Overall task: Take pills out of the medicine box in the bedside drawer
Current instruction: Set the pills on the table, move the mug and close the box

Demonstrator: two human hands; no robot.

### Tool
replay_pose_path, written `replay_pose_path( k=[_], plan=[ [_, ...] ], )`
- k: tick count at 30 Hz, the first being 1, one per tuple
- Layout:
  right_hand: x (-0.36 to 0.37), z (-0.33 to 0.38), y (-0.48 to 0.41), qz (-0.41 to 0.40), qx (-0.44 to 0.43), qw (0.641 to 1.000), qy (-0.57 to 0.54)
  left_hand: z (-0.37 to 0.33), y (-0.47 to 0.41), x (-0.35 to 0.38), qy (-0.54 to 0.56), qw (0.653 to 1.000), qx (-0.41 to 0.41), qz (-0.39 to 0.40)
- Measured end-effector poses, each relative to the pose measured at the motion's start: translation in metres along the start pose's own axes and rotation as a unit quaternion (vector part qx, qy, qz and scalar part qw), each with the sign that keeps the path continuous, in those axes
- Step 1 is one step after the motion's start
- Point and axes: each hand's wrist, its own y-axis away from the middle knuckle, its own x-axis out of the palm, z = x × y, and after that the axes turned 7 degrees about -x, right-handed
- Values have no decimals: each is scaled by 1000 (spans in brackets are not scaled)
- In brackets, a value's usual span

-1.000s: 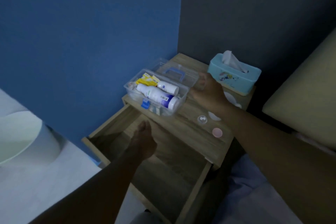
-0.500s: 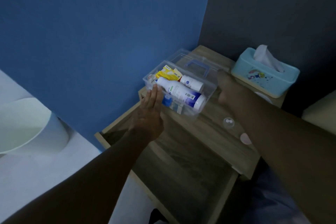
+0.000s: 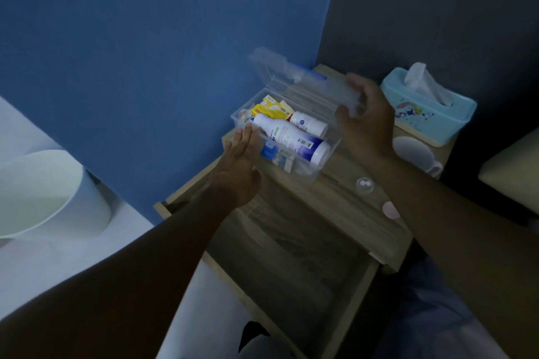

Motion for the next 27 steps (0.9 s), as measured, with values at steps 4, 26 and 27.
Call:
replay_pose_path(
  k=[4, 26, 27],
  plan=[
    [-2, -2, 32, 121, -113, 985, 49, 2, 1, -13, 30, 997, -16, -76],
    [3, -44, 64, 266, -255, 915, 164, 2, -32, -5, -76, 989, 96, -79],
    [3, -44, 63, 265, -254, 916, 164, 1, -31, -4, -74, 989, 96, -86]
  ],
)
